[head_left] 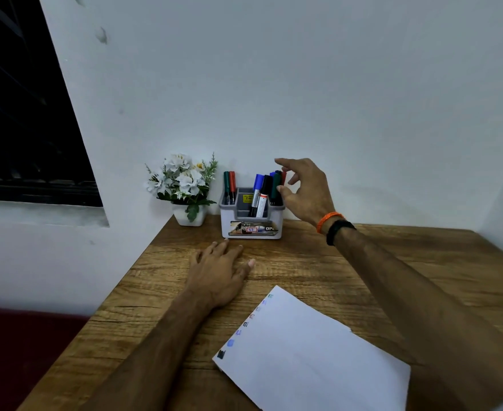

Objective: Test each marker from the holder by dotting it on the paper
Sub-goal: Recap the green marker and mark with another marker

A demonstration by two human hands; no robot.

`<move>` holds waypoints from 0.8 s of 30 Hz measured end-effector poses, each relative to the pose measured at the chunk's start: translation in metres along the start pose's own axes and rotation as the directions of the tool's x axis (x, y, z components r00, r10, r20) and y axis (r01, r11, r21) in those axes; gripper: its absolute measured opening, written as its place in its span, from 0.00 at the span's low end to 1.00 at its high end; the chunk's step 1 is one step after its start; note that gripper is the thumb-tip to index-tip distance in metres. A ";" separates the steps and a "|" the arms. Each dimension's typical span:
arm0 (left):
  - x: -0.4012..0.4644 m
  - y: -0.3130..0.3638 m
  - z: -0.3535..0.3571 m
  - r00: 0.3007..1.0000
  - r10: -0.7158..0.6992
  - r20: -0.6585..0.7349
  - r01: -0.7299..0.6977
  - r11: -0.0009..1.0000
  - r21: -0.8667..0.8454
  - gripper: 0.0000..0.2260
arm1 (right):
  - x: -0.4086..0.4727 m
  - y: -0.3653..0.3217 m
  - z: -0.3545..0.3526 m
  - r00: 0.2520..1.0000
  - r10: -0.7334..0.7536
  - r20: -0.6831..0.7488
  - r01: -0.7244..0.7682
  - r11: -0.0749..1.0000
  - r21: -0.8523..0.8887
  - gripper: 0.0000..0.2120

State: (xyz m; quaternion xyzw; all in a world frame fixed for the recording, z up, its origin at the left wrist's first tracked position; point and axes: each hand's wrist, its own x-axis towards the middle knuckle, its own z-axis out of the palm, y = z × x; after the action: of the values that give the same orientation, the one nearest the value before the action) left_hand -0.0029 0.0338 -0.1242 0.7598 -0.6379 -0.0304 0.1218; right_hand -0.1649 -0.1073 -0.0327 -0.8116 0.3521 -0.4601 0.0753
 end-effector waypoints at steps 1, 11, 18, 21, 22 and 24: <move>0.000 0.000 -0.001 1.000 -0.002 0.004 0.002 1.000 -0.008 0.27 | 0.000 -0.005 0.000 1.000 -0.014 -0.010 0.014 1.000 -0.001 0.24; 0.001 -0.033 -0.014 0.990 -0.139 -0.024 0.140 0.990 0.022 0.29 | 0.011 -0.043 0.034 0.982 0.021 0.190 -0.020 1.000 -0.007 0.18; 0.002 -0.034 -0.011 0.989 -0.144 -0.030 0.145 0.989 0.027 0.29 | 0.033 -0.062 0.060 0.949 0.063 0.309 -0.033 0.994 -0.101 0.22; 0.003 -0.035 -0.009 0.989 -0.141 -0.038 0.142 0.990 0.025 0.28 | 0.044 -0.064 0.069 0.924 0.069 0.377 -0.013 0.989 -0.150 0.27; 0.003 -0.036 -0.009 0.989 -0.139 -0.042 0.140 0.990 0.026 0.29 | 0.047 -0.063 0.071 0.914 0.077 0.398 -0.011 0.986 -0.166 0.29; 0.004 -0.036 -0.008 0.990 -0.132 -0.051 0.134 0.991 0.028 0.28 | 0.052 -0.060 0.076 0.898 0.099 0.429 -0.010 0.979 -0.205 0.32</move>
State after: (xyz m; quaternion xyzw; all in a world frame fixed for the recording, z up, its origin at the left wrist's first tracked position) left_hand 0.0340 0.0371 -0.1245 0.8030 -0.5830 -0.0096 0.1233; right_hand -0.0574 -0.1115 -0.0131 -0.8872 0.3927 -0.2270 0.0843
